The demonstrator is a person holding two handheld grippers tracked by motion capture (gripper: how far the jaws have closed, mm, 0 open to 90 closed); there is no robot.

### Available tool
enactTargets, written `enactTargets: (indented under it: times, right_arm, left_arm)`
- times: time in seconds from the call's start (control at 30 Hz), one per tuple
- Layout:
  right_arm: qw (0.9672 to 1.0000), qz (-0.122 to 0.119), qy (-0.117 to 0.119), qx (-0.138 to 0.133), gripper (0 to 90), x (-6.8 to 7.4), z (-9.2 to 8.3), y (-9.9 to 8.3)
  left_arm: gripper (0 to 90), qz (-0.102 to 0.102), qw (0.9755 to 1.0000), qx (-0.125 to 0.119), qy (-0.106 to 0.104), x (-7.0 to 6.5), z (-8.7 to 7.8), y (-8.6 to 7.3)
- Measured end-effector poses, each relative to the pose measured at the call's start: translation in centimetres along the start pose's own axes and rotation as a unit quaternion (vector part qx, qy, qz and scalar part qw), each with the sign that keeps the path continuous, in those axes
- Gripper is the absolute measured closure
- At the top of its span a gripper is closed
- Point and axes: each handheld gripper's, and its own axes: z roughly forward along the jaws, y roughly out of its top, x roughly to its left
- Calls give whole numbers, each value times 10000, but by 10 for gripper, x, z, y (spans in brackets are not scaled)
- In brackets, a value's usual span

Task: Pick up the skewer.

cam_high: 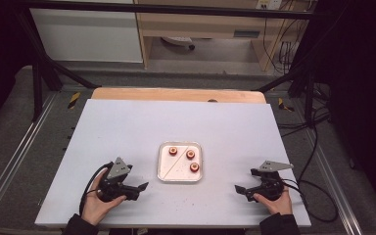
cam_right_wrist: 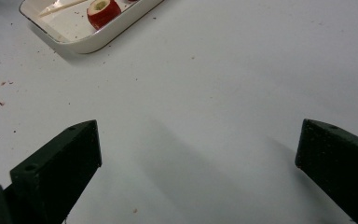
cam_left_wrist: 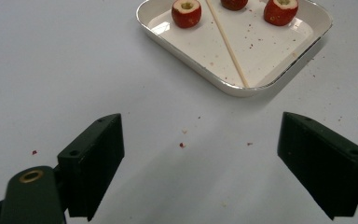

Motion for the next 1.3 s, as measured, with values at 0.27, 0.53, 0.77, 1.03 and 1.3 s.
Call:
enactTargets:
  times: [0.27, 0.53, 0.77, 1.03, 1.3]
  right_arm:
    - [10000, -1, 4, 2, 8, 0, 0, 0]
    - [10000, -26, 6, 30, 8, 0, 1, 0]
    - [10000, -31, 19, 30, 9, 0, 1, 0]
    - [10000, -20, 24, 59, 9, 0, 3, 0]
    - [10000, -9, 33, 50, 10, 1, 3, -1]
  left_arm:
    - [151, 31, 9999, 48, 90, -6, 6, 18]
    - [157, 69, 9997, 196, 82, -16, 22, 36]
    - [176, 15, 9996, 287, 37, -21, 34, 50]
    - [255, 65, 9986, 513, 86, -30, 58, 66]
    - [382, -9, 9978, 655, 110, -35, 73, 70]
